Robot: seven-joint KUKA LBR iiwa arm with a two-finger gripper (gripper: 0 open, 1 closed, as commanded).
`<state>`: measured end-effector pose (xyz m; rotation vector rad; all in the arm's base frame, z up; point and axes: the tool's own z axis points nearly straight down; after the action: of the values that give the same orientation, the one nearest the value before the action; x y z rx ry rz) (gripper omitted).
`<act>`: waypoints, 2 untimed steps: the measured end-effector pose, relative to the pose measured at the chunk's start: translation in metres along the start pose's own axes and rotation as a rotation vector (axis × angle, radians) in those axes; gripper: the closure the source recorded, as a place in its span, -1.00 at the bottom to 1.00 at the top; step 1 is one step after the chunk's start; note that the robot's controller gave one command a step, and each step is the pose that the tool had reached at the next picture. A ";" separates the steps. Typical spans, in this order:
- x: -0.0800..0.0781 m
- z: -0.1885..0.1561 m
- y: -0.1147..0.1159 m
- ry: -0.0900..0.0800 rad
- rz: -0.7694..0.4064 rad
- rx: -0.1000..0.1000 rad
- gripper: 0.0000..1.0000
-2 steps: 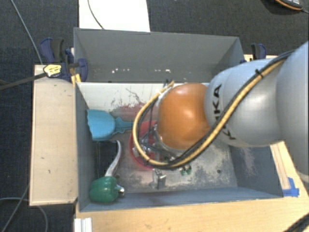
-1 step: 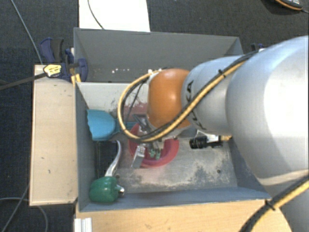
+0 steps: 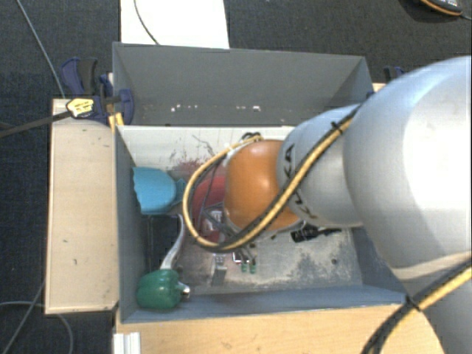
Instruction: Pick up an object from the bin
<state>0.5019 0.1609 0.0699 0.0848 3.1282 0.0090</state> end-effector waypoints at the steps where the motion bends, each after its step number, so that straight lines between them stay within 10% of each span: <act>1: -0.003 -0.004 0.011 -0.014 -0.280 0.002 1.00; 2: -0.003 -0.004 0.011 -0.014 -0.279 0.002 1.00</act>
Offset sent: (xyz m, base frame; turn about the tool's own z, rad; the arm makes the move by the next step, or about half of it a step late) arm 0.0000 0.0000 0.0000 0.0000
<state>0.5053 0.1714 0.0742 -0.3496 3.0947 0.0023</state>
